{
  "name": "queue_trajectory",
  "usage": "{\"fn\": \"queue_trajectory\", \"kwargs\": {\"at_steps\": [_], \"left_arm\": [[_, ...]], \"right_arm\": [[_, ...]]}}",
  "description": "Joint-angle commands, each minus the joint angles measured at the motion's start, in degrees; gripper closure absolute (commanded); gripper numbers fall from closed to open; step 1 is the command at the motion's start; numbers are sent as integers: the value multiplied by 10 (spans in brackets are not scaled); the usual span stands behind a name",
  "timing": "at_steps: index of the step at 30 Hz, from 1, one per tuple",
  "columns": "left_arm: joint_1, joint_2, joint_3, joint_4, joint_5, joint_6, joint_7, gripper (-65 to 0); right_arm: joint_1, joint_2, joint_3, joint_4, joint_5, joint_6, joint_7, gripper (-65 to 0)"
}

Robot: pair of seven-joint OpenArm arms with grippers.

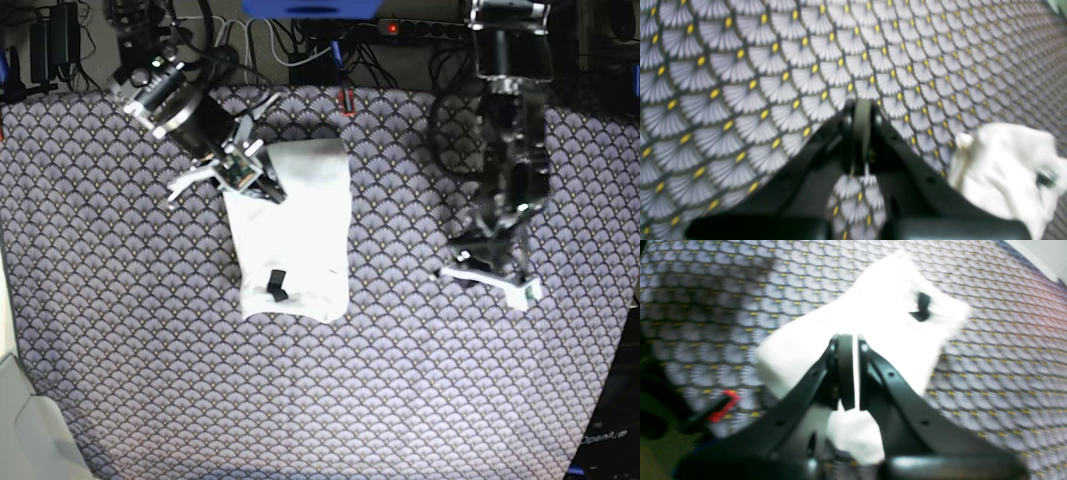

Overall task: Fold the T-shirt properly
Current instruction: 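Release the bundle with the left gripper and lift it away, then tuck the bundle's loose edge under with the right gripper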

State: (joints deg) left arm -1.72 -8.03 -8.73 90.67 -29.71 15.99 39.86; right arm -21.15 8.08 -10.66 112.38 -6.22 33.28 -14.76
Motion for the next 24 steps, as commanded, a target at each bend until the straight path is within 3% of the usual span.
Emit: {"fn": "queue_trajectory", "kwargs": {"at_steps": [1,11,14,19,24], "left_arm": [[9,-10,-19,19,-5,-1,-4,-3],[141,-17,-122,102,-32,-3,4,-3],[164,-17,-142,116,-32,-3,4,-3],[177,-17,-165,115,-32,-4,4,-3],[177,-29,-166,117,-32,-4,4,-3]], "right_arm": [[3,1,-11,-1,5,1,14,0],[57,3,-64,-167,5,1,16,0],[55,5,-61,-200,5,1,55,0],[33,21,-60,-182,3,1,109,0],[32,21,-60,-115,3,1,105,0]]}}
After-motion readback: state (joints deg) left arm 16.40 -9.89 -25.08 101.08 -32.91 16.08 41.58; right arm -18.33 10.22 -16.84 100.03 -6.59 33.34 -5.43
